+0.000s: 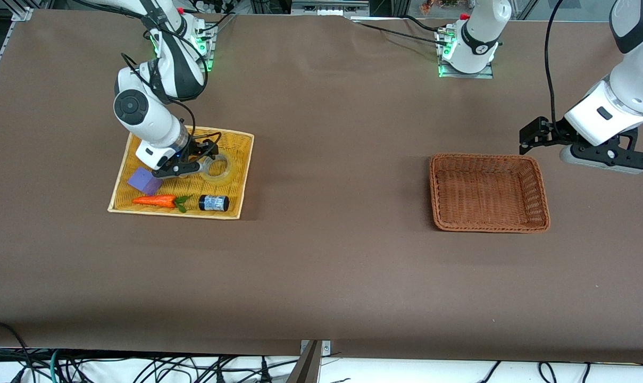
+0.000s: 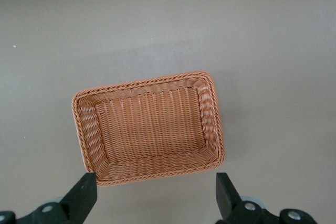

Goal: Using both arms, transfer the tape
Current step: 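Reach the right gripper down to the yellow tape roll in the tray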

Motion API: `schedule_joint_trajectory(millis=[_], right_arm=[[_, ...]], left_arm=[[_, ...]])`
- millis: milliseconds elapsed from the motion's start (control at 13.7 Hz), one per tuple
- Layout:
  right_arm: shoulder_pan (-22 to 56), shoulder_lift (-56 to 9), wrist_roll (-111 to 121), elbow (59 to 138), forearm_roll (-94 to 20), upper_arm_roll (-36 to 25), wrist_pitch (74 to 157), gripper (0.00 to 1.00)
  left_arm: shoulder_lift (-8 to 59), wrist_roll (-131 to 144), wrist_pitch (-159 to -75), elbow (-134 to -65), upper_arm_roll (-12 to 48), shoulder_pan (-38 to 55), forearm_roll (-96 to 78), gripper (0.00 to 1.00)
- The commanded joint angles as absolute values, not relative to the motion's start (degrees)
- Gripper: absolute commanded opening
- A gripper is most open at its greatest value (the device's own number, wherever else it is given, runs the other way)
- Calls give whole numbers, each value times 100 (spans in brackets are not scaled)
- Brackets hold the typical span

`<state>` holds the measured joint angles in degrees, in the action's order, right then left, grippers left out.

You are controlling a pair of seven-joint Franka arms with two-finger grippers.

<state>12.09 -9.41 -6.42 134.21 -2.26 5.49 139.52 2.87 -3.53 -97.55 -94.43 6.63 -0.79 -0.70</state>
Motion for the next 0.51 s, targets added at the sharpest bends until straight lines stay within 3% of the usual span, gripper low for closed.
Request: schedule_joint_trajectory(millis=[0,439], right_arm=[[1213,-1089,-747,13561,-167,571,14360,100],[1239,-1608,-729,13491,-97,563,15029,96]], left_arm=[[343,-396,-9694,-9316,650,-88,-105,100],[343,-396,-9694,-9316,650,-97,-105,100]])
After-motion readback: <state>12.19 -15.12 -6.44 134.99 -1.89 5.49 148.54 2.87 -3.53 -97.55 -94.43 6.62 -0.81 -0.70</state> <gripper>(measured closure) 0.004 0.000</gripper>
